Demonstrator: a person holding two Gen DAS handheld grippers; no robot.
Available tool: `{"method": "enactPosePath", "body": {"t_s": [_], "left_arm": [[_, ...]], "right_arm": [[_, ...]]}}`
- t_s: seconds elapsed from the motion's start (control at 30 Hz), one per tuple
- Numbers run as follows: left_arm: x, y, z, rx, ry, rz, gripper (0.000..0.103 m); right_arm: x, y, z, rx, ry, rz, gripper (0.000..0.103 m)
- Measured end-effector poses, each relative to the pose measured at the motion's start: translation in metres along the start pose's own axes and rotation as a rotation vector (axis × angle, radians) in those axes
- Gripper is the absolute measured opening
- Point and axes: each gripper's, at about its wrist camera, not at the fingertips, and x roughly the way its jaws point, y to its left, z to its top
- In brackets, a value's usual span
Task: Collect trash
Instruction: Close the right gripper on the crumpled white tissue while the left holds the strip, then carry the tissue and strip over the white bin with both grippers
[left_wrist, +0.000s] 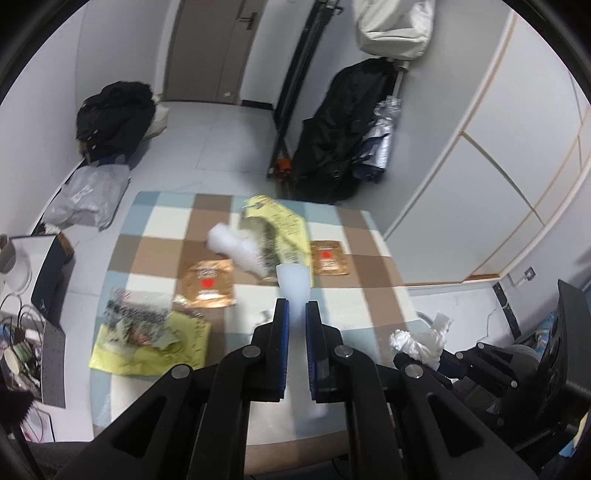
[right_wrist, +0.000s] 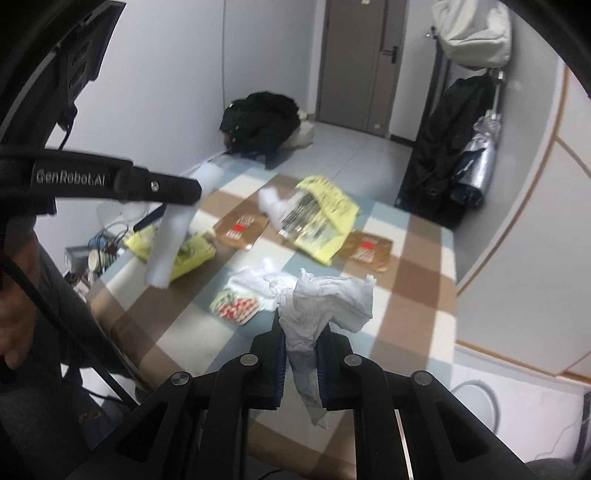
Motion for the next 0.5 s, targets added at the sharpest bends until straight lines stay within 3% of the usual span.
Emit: {"method": "enactPosePath", "body": {"t_s": [0.3, 0.5], "left_arm": [[-0.004, -0.049, 0.015, 0.067, -0.017, -0.042, 0.005], [0.004, -0.095, 0.036, 0.119, -0.021, -0.093, 0.005]], "right_arm": [[-0.037, -0.045, 0.004, 0.071, -0.105, -0.06, 0.011], [-0.07, -0.104, 0.002, 0.147, -0.159, -0.129, 0.011]]}}
